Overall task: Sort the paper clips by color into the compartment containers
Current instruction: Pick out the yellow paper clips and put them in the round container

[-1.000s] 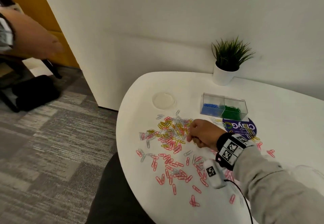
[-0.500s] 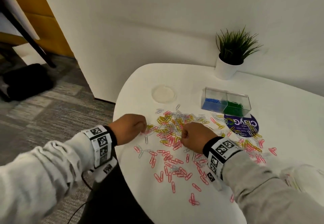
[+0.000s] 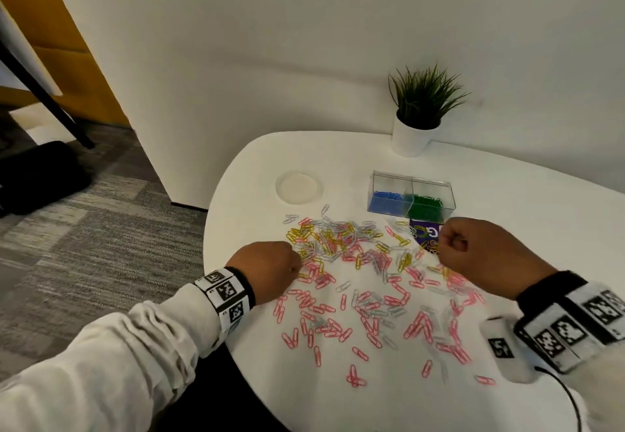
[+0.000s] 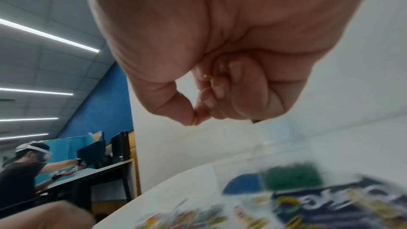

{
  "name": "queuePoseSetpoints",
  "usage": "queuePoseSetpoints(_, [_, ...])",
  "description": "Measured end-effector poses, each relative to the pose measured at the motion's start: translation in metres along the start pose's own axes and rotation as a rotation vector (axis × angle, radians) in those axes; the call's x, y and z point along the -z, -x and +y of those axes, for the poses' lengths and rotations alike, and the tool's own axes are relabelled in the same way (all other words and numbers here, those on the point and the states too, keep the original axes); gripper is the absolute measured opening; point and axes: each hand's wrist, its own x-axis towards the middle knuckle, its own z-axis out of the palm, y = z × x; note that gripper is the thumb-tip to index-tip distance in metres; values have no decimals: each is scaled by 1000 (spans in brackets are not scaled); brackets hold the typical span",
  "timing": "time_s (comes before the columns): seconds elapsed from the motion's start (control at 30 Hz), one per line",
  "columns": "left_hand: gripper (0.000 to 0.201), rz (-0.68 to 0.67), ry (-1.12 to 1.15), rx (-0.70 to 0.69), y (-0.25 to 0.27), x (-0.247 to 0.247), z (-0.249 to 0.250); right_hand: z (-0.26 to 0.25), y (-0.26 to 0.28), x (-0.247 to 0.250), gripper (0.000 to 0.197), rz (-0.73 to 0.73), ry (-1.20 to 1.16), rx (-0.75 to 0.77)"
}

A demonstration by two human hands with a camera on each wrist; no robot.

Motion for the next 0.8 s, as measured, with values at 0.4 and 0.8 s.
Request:
queuePoseSetpoints(0.4, [13,140,-5,83,8,14,11,113,55,47,11,-203,289,-277])
queuePoseSetpoints(0.8, [7,152,79,-135,-7,54,139,113,49,47,11,-272,132,-459])
